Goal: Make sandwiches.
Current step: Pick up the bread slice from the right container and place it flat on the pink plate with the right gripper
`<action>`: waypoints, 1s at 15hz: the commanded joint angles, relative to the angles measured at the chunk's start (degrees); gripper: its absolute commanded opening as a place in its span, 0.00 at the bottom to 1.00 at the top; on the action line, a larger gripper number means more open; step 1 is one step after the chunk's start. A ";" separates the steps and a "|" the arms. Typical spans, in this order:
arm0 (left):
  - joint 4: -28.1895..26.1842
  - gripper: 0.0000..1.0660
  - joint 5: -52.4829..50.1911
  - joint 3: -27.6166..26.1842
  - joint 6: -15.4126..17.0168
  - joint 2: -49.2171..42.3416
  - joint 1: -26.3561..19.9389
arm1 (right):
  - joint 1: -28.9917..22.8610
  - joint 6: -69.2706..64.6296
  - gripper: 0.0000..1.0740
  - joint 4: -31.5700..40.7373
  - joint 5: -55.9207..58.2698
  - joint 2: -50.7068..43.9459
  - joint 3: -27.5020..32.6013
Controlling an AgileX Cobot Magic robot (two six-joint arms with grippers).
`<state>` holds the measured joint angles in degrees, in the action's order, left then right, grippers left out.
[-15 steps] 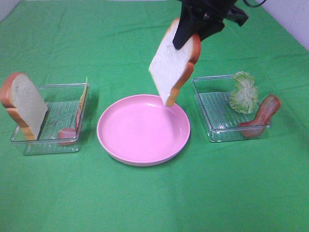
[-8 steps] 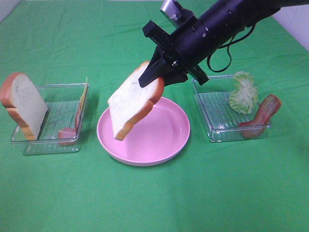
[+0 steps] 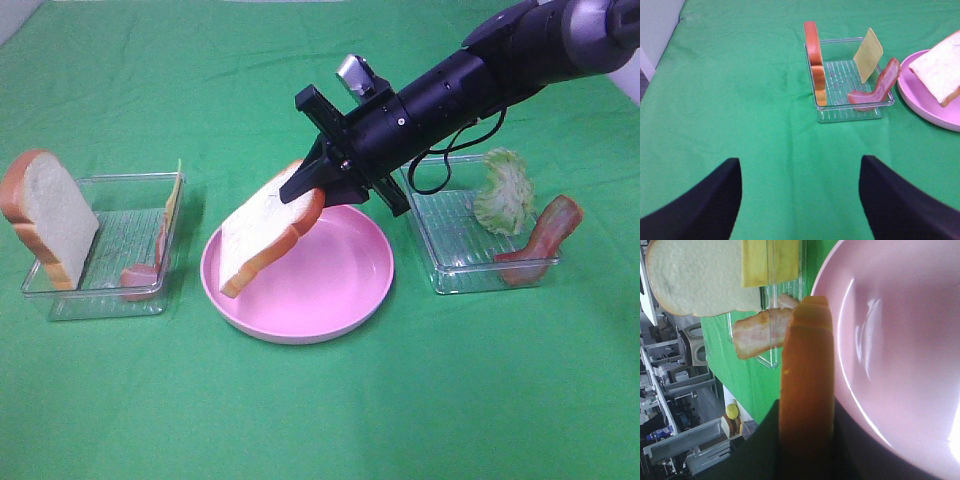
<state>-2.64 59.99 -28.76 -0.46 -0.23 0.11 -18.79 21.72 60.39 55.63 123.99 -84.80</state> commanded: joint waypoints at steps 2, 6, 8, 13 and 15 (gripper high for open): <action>-0.17 0.60 -0.52 0.06 -0.11 -1.15 -0.06 | 0.23 0.97 0.00 0.69 0.40 1.26 0.17; -0.17 0.60 -0.52 0.06 -0.11 -1.15 -0.06 | 0.23 0.74 0.03 -1.26 -0.40 1.66 0.17; -0.17 0.60 -0.52 0.06 -0.11 -1.15 -0.06 | 0.23 -1.03 0.29 -1.78 -0.97 1.66 0.17; -0.17 0.60 -0.52 0.06 -0.06 -1.15 -0.06 | 0.23 -2.01 0.72 -9.80 -1.20 -0.11 -0.46; -0.17 0.60 -0.52 0.06 -0.06 -1.15 -0.06 | 0.23 -5.33 0.72 -17.53 -1.26 -2.64 -0.92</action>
<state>-2.64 59.99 -28.76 -0.46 -0.29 0.11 -18.62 17.02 43.89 53.92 121.93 -85.37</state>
